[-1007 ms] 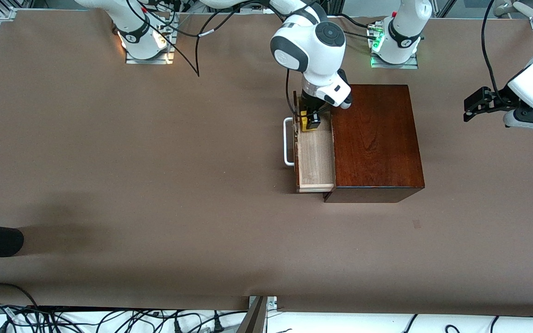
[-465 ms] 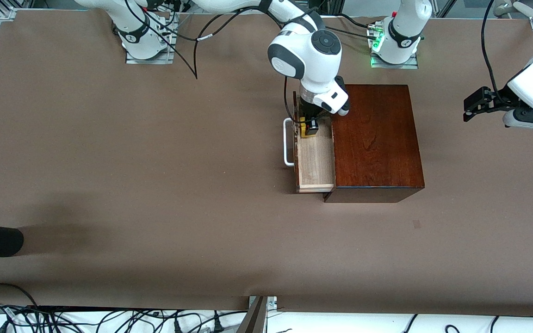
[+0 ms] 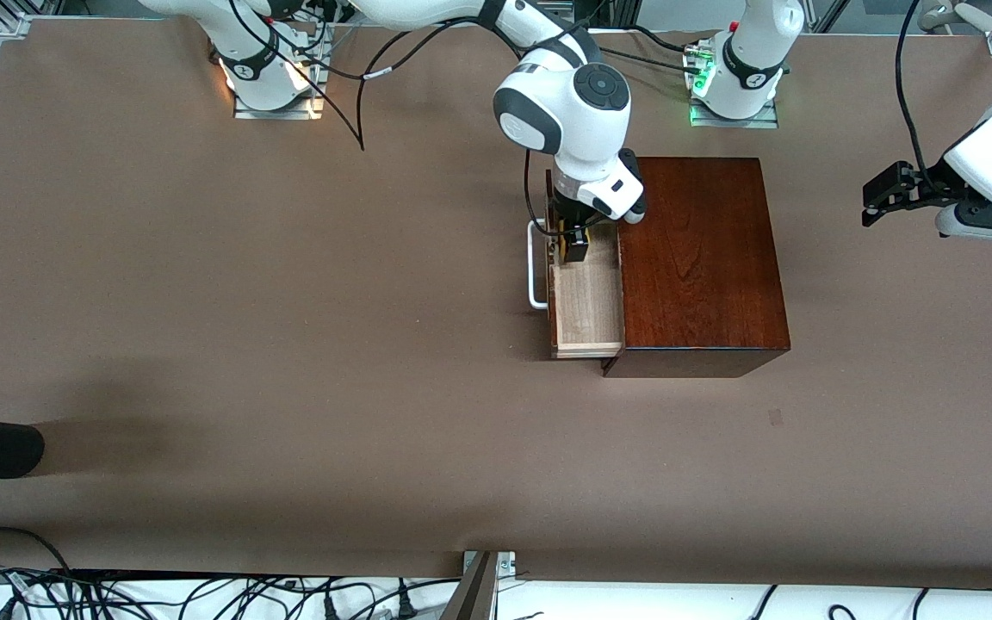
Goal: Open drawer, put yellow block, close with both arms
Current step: 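Lower the block into the drawer and open the right gripper, then lift the right gripper away while the left gripper reaches the drawer, then push the drawer shut into the box with the left gripper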
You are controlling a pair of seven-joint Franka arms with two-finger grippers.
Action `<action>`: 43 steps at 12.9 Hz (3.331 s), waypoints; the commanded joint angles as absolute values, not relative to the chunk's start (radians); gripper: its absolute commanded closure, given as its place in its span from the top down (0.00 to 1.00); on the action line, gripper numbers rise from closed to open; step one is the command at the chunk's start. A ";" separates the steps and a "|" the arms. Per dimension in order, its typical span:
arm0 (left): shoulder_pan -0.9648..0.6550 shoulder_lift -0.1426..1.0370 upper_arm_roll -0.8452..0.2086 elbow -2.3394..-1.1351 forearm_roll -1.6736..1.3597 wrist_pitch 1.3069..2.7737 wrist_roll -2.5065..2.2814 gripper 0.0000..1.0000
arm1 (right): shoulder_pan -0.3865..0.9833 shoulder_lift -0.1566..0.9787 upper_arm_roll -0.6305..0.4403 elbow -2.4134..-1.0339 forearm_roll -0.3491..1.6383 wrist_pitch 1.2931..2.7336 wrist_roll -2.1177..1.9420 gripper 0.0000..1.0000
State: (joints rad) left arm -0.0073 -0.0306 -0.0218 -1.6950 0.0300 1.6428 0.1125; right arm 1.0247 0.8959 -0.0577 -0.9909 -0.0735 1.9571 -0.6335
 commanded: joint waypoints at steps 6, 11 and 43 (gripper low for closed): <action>-0.006 -0.017 -0.035 -1.657 0.020 1.612 0.127 1.00 | 0.862 0.686 -0.054 -0.968 -0.061 1.945 -0.577 1.00; -0.008 -0.017 -0.161 -1.634 -0.030 1.548 0.149 1.00 | 0.692 0.514 -0.071 -0.988 -0.054 1.830 -0.580 1.00; -0.356 0.738 -0.511 -1.367 0.339 1.636 0.768 1.00 | 0.313 0.003 -0.267 -1.635 0.009 1.701 -0.189 1.00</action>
State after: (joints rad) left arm -0.3698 0.7571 -0.5315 -1.3578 0.3116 1.7571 0.7201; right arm 0.3149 0.0157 -0.2661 -1.6560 0.0213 1.7225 -0.2109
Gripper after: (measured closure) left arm 0.000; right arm 0.000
